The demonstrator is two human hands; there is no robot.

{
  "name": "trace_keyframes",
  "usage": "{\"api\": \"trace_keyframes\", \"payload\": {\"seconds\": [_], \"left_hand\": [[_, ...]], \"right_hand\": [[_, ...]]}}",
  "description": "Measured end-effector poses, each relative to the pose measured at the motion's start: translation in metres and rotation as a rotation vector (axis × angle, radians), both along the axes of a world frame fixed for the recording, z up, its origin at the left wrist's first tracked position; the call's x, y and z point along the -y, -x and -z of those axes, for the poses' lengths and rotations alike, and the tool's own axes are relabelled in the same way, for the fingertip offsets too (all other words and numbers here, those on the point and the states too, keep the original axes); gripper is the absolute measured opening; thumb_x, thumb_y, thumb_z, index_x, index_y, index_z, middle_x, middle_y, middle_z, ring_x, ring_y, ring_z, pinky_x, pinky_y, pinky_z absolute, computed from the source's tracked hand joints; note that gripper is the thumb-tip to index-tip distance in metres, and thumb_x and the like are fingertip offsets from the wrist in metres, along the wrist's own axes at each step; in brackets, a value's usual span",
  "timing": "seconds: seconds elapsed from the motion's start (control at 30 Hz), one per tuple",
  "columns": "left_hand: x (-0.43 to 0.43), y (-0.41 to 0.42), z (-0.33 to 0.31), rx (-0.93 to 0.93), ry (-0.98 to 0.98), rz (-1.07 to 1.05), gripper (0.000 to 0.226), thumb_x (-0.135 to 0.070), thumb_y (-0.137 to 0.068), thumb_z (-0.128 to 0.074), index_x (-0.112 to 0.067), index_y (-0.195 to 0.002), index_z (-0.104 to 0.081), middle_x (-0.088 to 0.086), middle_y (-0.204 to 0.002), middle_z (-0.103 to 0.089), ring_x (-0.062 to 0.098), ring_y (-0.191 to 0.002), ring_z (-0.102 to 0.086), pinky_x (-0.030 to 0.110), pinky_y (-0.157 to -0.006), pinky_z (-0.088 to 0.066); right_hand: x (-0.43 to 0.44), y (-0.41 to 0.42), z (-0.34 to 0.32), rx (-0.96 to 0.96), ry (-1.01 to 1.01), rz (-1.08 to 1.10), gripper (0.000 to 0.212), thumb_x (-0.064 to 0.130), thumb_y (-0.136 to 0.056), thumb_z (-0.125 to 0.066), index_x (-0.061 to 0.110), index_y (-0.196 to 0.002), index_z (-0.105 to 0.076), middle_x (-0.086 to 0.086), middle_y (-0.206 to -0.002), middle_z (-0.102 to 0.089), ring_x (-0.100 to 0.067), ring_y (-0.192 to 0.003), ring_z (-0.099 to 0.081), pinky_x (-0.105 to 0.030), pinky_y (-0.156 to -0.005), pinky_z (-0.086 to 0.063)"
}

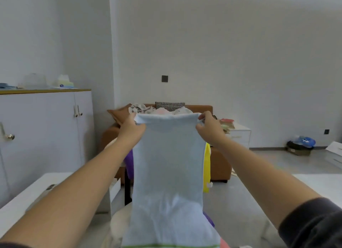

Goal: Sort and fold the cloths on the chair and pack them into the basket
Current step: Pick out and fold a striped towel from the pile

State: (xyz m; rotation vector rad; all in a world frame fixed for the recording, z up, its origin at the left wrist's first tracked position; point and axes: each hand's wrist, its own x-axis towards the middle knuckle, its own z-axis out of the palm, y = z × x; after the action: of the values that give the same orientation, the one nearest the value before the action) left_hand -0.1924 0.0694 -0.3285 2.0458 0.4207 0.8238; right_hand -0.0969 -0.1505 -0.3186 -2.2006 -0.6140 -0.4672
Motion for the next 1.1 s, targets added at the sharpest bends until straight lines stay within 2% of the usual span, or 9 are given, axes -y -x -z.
{"api": "trace_keyframes", "payload": {"seconds": [0.1,0.2,0.3,0.5,0.57,0.7,0.9,1.0,1.1], "left_hand": [[0.004,0.024,0.052,-0.035,0.044,0.006,0.05,-0.022,-0.093,-0.052,-0.016,-0.141,-0.04,0.007,-0.13,-0.054,0.025,-0.108,-0.053,0.03,-0.079,-0.041],[0.005,0.048,0.097,-0.057,0.088,-0.042,0.041,-0.02,-0.089,-0.054,-0.01,-0.129,-0.052,0.015,-0.122,-0.06,0.034,-0.11,-0.055,0.042,-0.088,-0.046],[0.015,0.073,0.138,-0.001,0.147,-0.069,0.036,-0.011,-0.088,-0.056,-0.012,-0.124,-0.058,0.008,-0.12,-0.062,0.028,-0.111,-0.055,0.038,-0.094,-0.046],[0.031,0.106,0.195,0.096,0.252,-0.092,0.013,-0.012,-0.091,-0.057,-0.022,-0.091,-0.064,0.006,-0.092,-0.067,0.026,-0.084,-0.065,0.036,-0.074,-0.049],[0.034,0.118,0.214,0.103,0.307,-0.108,0.01,-0.013,-0.093,-0.056,-0.022,-0.095,-0.06,0.005,-0.089,-0.067,0.015,-0.07,-0.068,0.039,-0.074,-0.051],[0.031,0.133,0.256,-0.092,0.44,-0.133,0.029,-0.02,-0.093,-0.054,-0.008,-0.12,-0.052,0.003,-0.082,-0.068,0.022,-0.065,-0.07,0.044,-0.072,-0.052],[0.032,0.142,0.285,-0.384,0.257,-0.137,0.022,-0.02,-0.094,-0.048,-0.003,-0.087,-0.06,0.011,-0.076,-0.064,0.026,-0.069,-0.059,0.033,-0.06,-0.043],[0.03,0.143,0.287,-0.479,0.163,-0.114,0.027,-0.021,-0.095,-0.046,0.0,-0.084,-0.059,0.015,-0.082,-0.058,0.025,-0.072,-0.05,0.033,-0.059,-0.032],[0.029,0.143,0.282,-0.505,0.271,-0.04,0.02,-0.022,-0.095,-0.045,-0.008,-0.09,-0.059,0.014,-0.092,-0.06,0.027,-0.083,-0.055,0.033,-0.068,-0.04]], "right_hand": [[0.01,0.017,0.053,-0.129,-0.036,-0.033,0.016,0.011,-0.089,-0.049,0.014,-0.105,-0.044,-0.007,-0.093,-0.053,-0.022,-0.074,-0.051,-0.031,-0.059,-0.036],[0.02,0.038,0.1,-0.22,-0.117,-0.042,0.017,0.007,-0.088,-0.047,0.015,-0.102,-0.047,-0.006,-0.098,-0.055,-0.019,-0.079,-0.051,-0.025,-0.055,-0.037],[0.03,0.058,0.143,-0.284,-0.174,-0.01,0.017,0.005,-0.088,-0.048,0.017,-0.1,-0.049,0.001,-0.089,-0.056,-0.008,-0.075,-0.051,-0.02,-0.054,-0.037],[0.049,0.084,0.213,-0.329,-0.416,0.055,0.018,0.008,-0.094,-0.049,0.022,-0.084,-0.054,0.005,-0.08,-0.067,-0.012,-0.08,-0.067,-0.034,-0.072,-0.053],[0.057,0.093,0.232,-0.366,-0.455,0.083,0.02,0.008,-0.096,-0.047,0.02,-0.082,-0.054,0.002,-0.076,-0.069,-0.013,-0.075,-0.068,-0.034,-0.071,-0.053],[0.072,0.108,0.269,-0.502,-0.481,0.122,0.014,0.008,-0.097,-0.046,0.01,-0.087,-0.056,-0.007,-0.07,-0.066,-0.018,-0.067,-0.064,-0.028,-0.063,-0.051],[0.08,0.116,0.309,-0.646,-0.47,0.11,0.013,0.013,-0.094,-0.055,0.014,-0.082,-0.06,-0.002,-0.072,-0.058,-0.015,-0.067,-0.05,-0.025,-0.061,-0.04],[0.079,0.115,0.311,-0.729,-0.515,0.08,0.012,0.013,-0.091,-0.06,0.015,-0.081,-0.066,-0.004,-0.082,-0.064,-0.015,-0.074,-0.055,-0.029,-0.068,-0.045],[0.08,0.113,0.307,-0.866,-0.567,0.014,0.007,0.017,-0.09,-0.063,0.013,-0.088,-0.069,-0.007,-0.094,-0.068,-0.022,-0.084,-0.06,-0.033,-0.073,-0.051]]}}
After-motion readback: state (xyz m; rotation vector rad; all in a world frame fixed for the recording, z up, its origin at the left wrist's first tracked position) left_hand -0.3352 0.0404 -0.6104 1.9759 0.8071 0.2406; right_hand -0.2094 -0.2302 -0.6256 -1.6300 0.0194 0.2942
